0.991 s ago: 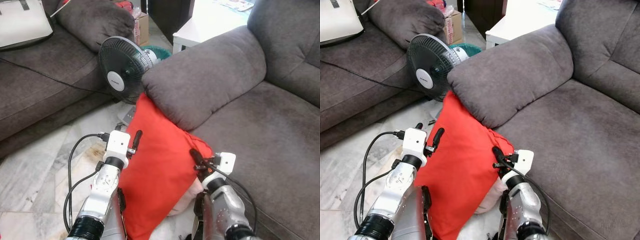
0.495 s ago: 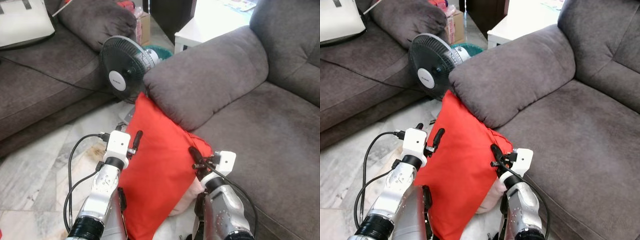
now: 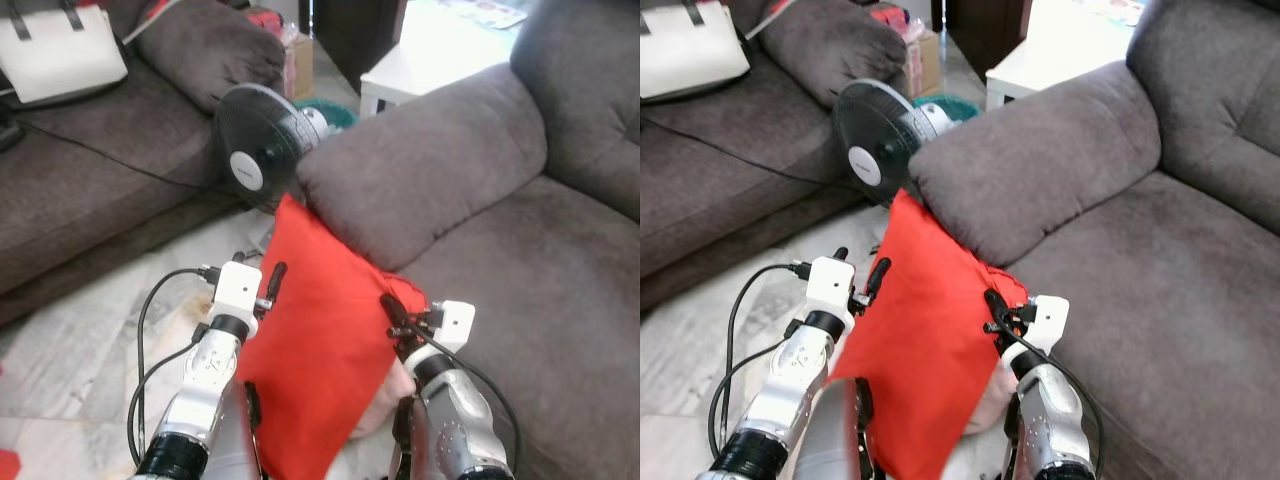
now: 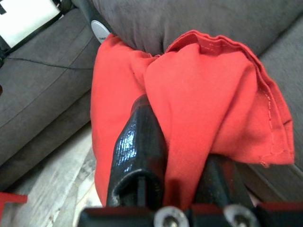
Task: Move the pillow to the sofa from floor
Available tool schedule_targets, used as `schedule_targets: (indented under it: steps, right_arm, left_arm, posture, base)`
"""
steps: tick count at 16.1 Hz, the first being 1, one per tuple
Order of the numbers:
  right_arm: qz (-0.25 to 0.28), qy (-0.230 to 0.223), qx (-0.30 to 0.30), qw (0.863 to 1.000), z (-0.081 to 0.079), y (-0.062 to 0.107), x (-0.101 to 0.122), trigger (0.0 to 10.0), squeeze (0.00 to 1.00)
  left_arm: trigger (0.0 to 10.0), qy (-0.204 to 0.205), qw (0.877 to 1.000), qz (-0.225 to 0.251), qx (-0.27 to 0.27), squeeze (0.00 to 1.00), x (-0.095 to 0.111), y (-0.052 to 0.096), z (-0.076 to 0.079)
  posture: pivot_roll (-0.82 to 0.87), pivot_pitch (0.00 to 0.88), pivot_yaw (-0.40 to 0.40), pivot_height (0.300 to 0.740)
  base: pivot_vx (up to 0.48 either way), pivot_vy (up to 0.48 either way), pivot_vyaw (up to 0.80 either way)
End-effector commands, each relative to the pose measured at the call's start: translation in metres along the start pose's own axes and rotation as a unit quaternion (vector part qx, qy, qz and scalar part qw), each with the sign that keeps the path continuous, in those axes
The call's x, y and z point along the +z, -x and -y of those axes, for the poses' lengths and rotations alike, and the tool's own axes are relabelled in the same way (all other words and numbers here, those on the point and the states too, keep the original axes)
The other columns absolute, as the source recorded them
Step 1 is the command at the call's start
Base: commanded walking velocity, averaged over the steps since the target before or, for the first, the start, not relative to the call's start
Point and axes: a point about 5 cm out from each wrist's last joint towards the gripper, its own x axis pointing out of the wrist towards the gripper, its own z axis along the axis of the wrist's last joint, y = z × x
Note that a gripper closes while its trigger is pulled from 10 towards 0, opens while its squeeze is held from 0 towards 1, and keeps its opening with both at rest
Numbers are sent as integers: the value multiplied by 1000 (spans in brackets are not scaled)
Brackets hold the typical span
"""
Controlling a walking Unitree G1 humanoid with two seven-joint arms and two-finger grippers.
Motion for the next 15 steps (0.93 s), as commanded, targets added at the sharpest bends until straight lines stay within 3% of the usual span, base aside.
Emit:
schedule_targets:
  steps: [1,4,15]
  right_arm:
    - [52,18,11,998,-5,-3,21,10000,0]
    - [42,16,5,999,-3,-3,19,10000,0]
    - [54,14,1,998,-5,-6,23,10000,0]
  left_arm:
    - [10000,3,1000,-3,-5,0,-3,2,1]
    - [10000,3,1000,-3,-6,0,-3,2,2]
    - [10000,4,1000,-3,-7,0,-3,1,0]
  posture:
    - [144,86,-11,643]
    - [145,86,-11,673]
    - [149,100,-6,673]
  base:
    - [0,0,0]
    - [0,0,0]
    - [0,0,0]
